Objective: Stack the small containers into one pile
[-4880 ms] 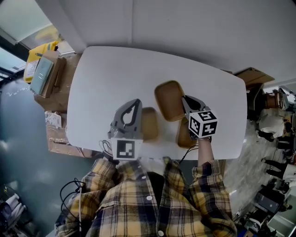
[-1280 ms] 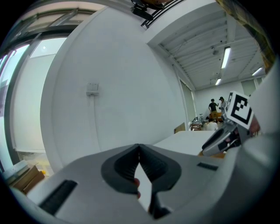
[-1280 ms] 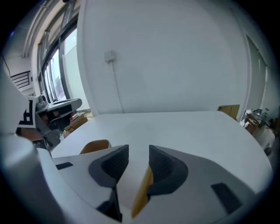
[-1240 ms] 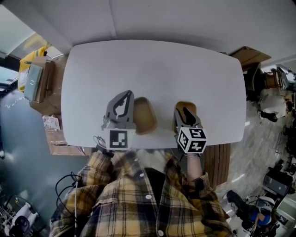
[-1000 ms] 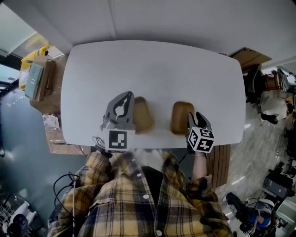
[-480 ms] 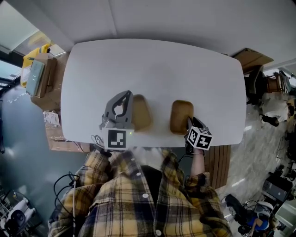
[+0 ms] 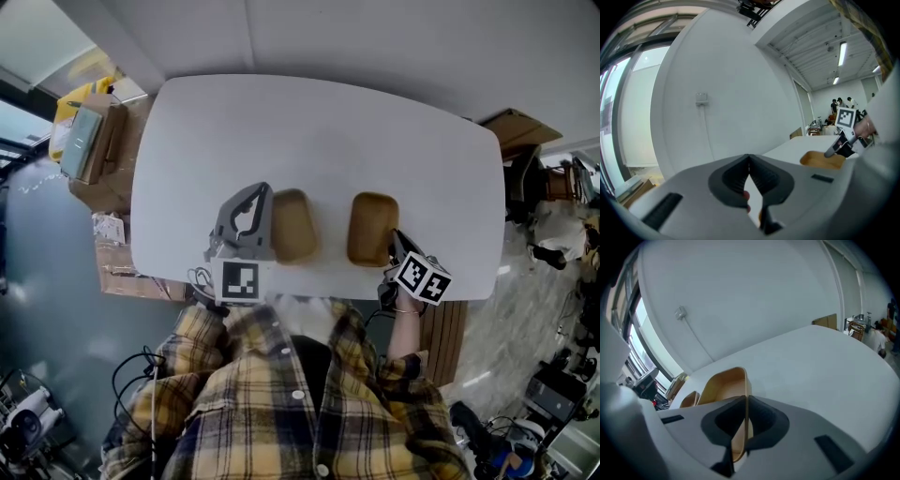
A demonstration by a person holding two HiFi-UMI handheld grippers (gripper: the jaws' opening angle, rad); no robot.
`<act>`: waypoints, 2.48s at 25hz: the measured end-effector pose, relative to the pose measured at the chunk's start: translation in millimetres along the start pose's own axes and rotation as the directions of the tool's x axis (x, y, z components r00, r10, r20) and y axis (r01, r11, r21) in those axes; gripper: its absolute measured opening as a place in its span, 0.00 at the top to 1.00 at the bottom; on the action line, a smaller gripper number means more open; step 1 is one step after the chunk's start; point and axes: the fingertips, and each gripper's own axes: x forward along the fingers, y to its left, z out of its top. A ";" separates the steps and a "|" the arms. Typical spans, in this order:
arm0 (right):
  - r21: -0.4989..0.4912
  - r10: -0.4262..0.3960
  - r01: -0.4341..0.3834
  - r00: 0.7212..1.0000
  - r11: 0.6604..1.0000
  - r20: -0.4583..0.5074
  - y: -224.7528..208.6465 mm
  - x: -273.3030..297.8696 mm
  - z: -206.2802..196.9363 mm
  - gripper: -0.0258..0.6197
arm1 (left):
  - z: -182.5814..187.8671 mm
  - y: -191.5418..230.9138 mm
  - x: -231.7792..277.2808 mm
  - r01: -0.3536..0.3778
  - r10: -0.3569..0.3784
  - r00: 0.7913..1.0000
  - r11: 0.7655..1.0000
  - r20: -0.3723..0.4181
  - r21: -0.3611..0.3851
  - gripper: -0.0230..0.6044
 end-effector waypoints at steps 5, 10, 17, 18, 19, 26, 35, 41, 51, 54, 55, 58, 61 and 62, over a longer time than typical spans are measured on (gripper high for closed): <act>-0.078 0.121 -0.118 0.992 0.990 0.034 59.8 -0.5 30.0 0.92 | -4.1 14.2 -7.5 -0.033 0.033 0.999 0.999 0.004 -0.007 0.93; -0.134 0.229 -0.225 0.973 0.965 0.010 120.7 7.0 39.9 0.92 | -7.1 29.6 -15.3 -0.079 0.079 0.997 0.995 -0.002 -0.062 0.93; -0.170 0.308 -0.319 0.947 0.932 -0.086 178.9 27.9 13.9 0.92 | -21.9 47.5 -25.2 -0.104 0.103 0.995 0.991 -0.014 -0.079 0.93; -0.171 0.316 -0.329 0.943 0.928 -0.102 184.9 30.9 8.3 0.92 | -23.8 49.0 -25.7 -0.102 0.101 0.995 0.992 -0.011 -0.072 0.93; -0.172 0.320 -0.336 0.940 0.926 -0.118 189.6 34.1 2.3 0.92 | -25.6 50.2 -26.3 -0.099 0.098 0.995 0.993 -0.009 -0.068 0.93; -0.187 0.270 -0.303 0.946 0.935 -0.180 188.0 47.4 -26.4 0.92 | -33.4 53.9 -28.7 -0.104 0.101 0.994 0.988 -0.032 -0.119 0.93; -0.191 0.226 -0.262 0.955 0.946 -0.193 175.5 58.9 -49.4 0.92 | -46.4 51.4 -28.6 -0.083 0.077 0.995 0.992 -0.057 -0.094 0.93; -0.346 0.163 -0.201 0.977 0.917 -0.136 174.8 65.0 -48.6 0.91 | -48.3 51.3 -25.6 -0.091 0.085 0.994 0.990 -0.063 -0.112 0.93; -0.509 0.084 -0.175 0.977 0.843 -0.198 174.5 81.7 -72.0 0.84 | -50.2 49.2 -18.2 -0.097 0.087 0.994 0.985 -0.069 -0.146 0.93; -0.516 0.070 -0.176 0.973 0.838 -0.218 174.4 85.2 -75.1 0.84 | -50.8 48.2 -16.8 -0.088 0.080 0.995 0.988 -0.065 -0.130 0.93; -0.516 0.065 -0.177 0.972 0.838 -0.227 174.0 85.8 -75.9 0.83 | -50.7 47.6 -16.5 -0.086 0.078 0.995 0.988 -0.066 -0.125 0.93; -0.533 0.046 -0.175 0.968 0.828 -0.246 173.6 88.1 -77.9 0.83 | -48.7 46.5 -15.5 -0.091 0.082 0.994 0.986 -0.070 -0.138 0.93; -0.552 0.038 -0.177 0.967 0.815 -0.254 174.4 90.8 -78.7 0.82 | -46.6 45.5 -14.0 -0.092 0.084 0.994 0.986 -0.067 -0.139 0.93; -0.553 0.038 -0.178 0.966 0.814 -0.255 174.2 91.4 -78.6 0.82 | -46.3 44.8 -13.5 -0.091 0.082 0.994 0.987 -0.067 -0.135 0.93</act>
